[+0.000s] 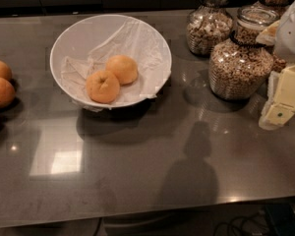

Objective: Pick orange from white bowl

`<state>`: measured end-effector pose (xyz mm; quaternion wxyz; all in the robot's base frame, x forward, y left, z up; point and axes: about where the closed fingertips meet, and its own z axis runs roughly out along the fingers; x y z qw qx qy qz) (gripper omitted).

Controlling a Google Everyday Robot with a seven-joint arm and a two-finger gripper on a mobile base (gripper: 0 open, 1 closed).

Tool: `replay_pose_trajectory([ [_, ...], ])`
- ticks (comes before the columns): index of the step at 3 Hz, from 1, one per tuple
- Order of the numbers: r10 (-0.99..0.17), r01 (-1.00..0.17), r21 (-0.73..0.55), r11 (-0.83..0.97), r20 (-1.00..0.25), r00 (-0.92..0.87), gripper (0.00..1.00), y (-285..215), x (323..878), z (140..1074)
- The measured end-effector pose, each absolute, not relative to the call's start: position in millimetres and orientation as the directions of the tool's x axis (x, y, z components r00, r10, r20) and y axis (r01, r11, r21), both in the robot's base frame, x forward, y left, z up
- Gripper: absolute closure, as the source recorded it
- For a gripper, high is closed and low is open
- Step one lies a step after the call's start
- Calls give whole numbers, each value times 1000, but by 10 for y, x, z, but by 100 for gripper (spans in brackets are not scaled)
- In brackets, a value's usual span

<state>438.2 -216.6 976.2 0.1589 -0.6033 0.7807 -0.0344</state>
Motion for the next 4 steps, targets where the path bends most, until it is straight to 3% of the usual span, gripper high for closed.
replay_pose_trajectory([
  [2,-964,-930,-296,218,-212,-158,0,-1901,4699,9673],
  [4,-967,-903,-428,33,-244,81,0,-1140,5135,9773],
])
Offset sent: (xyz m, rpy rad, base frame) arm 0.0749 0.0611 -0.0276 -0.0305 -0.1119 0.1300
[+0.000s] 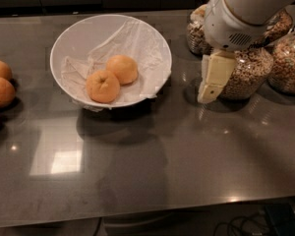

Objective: Pick orange from white bowl

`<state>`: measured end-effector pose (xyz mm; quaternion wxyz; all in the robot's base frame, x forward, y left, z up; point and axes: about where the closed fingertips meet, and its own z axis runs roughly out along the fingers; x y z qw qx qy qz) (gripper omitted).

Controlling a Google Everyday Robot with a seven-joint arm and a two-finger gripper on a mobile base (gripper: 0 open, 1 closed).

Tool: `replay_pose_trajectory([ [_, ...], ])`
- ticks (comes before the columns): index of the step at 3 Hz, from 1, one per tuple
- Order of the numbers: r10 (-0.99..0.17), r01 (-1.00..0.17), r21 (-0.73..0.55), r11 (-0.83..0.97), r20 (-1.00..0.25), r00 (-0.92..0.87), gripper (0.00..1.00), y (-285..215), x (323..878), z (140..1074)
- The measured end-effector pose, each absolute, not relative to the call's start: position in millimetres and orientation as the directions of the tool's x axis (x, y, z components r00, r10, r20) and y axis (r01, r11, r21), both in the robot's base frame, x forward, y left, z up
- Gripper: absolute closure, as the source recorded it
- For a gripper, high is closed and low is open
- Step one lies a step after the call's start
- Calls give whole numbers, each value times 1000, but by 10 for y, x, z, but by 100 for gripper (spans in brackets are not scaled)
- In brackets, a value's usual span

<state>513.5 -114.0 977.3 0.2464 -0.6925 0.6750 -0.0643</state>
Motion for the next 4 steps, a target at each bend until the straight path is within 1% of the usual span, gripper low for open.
replay_pose_trajectory([
  [1,-947,-879,-475,-42,-261,187,0,-901,5165,9893],
  [3,-941,-874,-483,-53,-269,206,0,-824,5218,9869],
  [4,-927,-864,-497,-76,-284,245,0,-672,5319,9840],
])
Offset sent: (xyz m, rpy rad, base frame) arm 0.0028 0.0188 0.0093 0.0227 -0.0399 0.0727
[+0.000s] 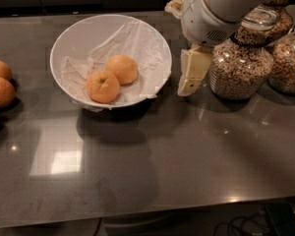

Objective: Pick orange from white bowl

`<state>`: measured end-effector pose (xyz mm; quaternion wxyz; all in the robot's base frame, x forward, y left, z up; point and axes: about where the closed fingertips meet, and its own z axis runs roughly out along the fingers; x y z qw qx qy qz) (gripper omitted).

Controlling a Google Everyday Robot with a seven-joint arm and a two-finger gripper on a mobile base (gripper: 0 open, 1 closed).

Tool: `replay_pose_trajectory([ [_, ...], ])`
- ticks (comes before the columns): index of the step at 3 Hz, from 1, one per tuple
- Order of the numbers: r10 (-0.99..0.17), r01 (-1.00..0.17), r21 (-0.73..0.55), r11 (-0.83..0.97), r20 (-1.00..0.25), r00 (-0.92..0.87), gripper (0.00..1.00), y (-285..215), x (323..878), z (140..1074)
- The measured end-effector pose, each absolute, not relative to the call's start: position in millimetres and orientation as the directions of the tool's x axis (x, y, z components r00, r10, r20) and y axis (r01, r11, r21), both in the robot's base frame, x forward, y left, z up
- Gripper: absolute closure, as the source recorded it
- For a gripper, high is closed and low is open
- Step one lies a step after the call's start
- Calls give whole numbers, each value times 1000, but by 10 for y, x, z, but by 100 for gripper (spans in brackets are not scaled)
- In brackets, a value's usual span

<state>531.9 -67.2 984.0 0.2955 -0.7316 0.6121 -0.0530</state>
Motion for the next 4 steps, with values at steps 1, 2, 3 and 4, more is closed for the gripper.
replay_pose_trajectory([
  [1,-911,-852,-512,-106,-293,290,0,-506,5422,9838],
  [2,-893,-844,-519,-136,-305,332,0,-326,5525,9811],
  [3,-888,-839,-527,-138,-308,340,0,-309,5546,9798],
  [4,-870,-824,-544,-159,-318,377,0,-203,5655,9722],
])
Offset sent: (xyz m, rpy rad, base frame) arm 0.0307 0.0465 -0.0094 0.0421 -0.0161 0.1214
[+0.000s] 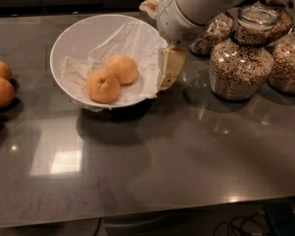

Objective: Pick orange from white bowl

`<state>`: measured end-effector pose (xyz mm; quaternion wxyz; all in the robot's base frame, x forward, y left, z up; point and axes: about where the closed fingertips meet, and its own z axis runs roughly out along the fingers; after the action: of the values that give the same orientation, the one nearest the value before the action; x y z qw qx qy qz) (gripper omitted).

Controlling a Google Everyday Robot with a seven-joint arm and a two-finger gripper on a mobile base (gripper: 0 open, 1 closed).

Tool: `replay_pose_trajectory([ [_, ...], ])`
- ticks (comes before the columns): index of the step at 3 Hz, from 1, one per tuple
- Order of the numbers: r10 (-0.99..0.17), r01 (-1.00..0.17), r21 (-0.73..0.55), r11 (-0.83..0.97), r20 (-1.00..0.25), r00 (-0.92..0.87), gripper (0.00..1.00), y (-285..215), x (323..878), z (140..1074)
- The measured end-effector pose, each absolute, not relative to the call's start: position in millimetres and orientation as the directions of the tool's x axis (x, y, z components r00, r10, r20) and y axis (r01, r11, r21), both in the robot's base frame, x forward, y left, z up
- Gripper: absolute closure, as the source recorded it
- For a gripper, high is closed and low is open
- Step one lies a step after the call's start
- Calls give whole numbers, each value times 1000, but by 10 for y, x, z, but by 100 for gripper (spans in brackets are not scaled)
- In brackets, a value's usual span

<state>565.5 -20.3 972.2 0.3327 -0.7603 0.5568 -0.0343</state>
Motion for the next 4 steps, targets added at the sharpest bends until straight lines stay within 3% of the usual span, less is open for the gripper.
replay_pose_trajectory([
  [4,-805,-813,-536,-228,-366,467,0,170,5882,9551],
])
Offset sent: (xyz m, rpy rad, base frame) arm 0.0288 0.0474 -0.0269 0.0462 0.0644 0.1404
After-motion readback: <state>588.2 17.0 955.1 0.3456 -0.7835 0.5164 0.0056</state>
